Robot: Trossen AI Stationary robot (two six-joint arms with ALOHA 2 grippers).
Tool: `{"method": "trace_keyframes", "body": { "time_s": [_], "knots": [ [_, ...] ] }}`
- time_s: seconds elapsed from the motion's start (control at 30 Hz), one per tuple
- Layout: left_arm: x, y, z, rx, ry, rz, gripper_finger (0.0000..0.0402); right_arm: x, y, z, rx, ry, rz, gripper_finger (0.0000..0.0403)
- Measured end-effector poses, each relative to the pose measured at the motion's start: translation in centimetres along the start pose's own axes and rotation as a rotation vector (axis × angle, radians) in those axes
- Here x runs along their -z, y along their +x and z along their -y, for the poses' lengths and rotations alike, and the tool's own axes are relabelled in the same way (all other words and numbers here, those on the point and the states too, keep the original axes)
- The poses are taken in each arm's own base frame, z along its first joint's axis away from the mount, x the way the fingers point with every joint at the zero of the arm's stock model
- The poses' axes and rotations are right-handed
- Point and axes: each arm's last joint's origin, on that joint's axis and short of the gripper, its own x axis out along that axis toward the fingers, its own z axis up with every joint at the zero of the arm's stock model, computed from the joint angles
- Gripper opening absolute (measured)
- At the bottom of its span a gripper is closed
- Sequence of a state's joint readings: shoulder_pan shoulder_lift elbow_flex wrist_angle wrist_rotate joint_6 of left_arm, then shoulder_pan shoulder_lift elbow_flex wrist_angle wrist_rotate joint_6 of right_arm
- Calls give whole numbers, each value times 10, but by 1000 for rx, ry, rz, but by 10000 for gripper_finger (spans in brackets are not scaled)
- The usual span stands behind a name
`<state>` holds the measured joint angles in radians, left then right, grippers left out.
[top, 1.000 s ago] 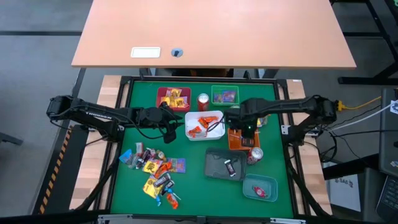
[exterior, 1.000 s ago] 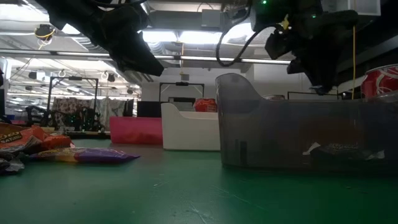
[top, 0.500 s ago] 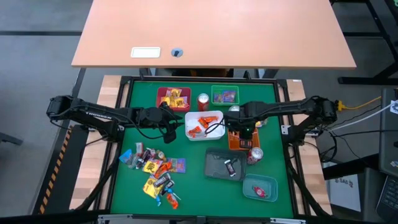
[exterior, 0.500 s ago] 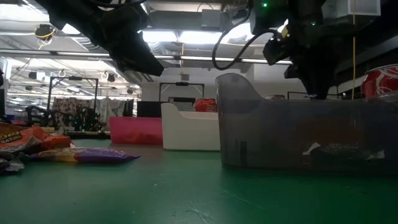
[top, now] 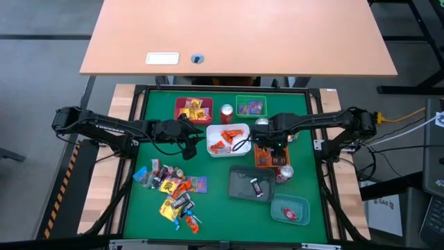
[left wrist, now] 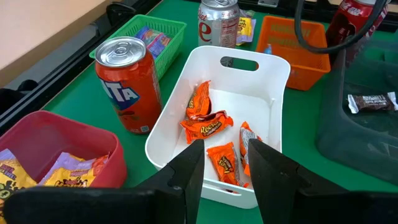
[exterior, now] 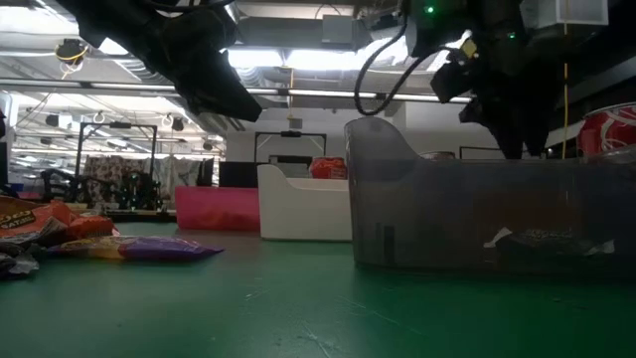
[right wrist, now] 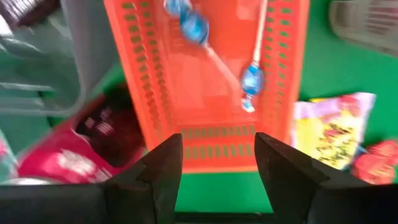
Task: Sort candy
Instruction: Put the orange candy into the white bin
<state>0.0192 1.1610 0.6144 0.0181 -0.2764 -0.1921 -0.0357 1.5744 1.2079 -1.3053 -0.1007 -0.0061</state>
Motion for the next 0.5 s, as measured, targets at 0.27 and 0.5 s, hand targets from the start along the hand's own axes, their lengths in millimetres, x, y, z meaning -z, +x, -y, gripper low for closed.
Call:
{"method": "trace_keyframes", "body": {
  "time_s": [0.27, 0.5],
  "knots": [
    [0, 0, 0, 0, 0, 1, 114, 24, -31, 42, 49, 71, 146, 190],
    [0, 0, 0, 0, 0, 1, 114, 38, -35, 103, 81, 254, 274, 189]
  ]
}}
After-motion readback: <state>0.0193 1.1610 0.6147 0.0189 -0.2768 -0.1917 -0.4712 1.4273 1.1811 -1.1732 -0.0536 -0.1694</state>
